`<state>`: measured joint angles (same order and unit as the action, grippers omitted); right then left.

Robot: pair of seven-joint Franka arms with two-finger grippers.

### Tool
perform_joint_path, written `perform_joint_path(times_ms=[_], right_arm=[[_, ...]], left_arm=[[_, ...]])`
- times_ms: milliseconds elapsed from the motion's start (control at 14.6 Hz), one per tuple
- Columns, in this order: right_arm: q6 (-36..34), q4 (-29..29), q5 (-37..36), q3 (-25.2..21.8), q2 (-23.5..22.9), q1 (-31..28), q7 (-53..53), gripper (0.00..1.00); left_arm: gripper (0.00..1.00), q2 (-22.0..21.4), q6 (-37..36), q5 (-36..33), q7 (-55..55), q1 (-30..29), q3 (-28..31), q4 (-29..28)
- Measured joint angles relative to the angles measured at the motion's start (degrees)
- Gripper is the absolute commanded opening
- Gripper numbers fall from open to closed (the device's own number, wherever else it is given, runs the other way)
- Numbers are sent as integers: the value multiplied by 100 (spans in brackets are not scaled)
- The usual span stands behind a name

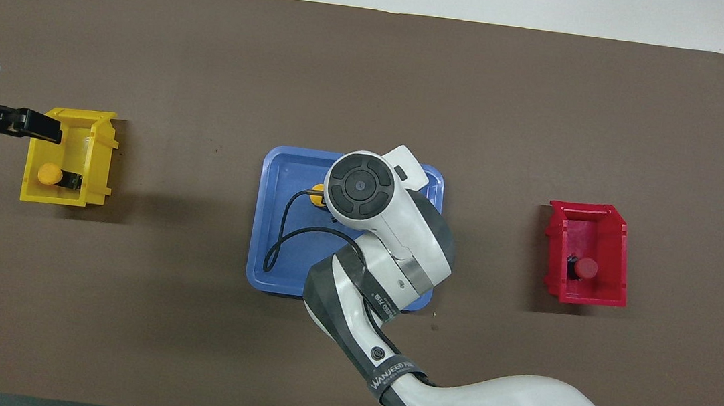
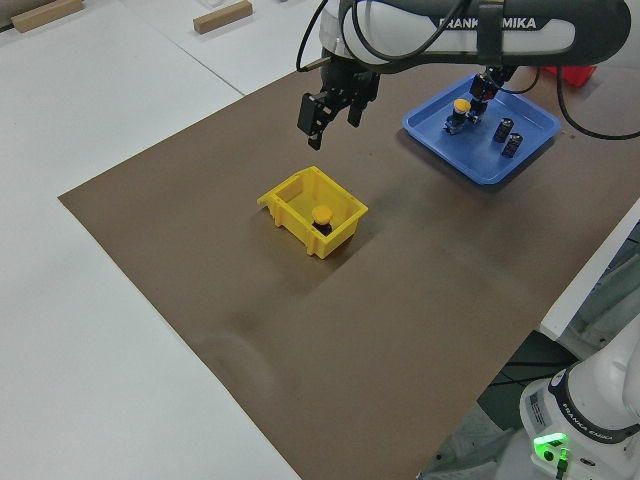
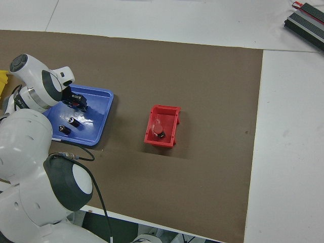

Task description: Sort red and yellow buttons by color

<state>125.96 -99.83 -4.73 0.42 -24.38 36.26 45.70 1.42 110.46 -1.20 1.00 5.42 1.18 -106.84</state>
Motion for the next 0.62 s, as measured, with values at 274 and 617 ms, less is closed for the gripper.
perform_joint_path(times_ms=[274,617], right_arm=[[-393,269,126,-10,204,-236,-198,27],[-1852,284,446,-28,1457,-1615,-2177,27]], left_arm=[[100,99,189,7,1753,1336,-62,3],[100,819,1059,13,3367,2631,-58,-22]])
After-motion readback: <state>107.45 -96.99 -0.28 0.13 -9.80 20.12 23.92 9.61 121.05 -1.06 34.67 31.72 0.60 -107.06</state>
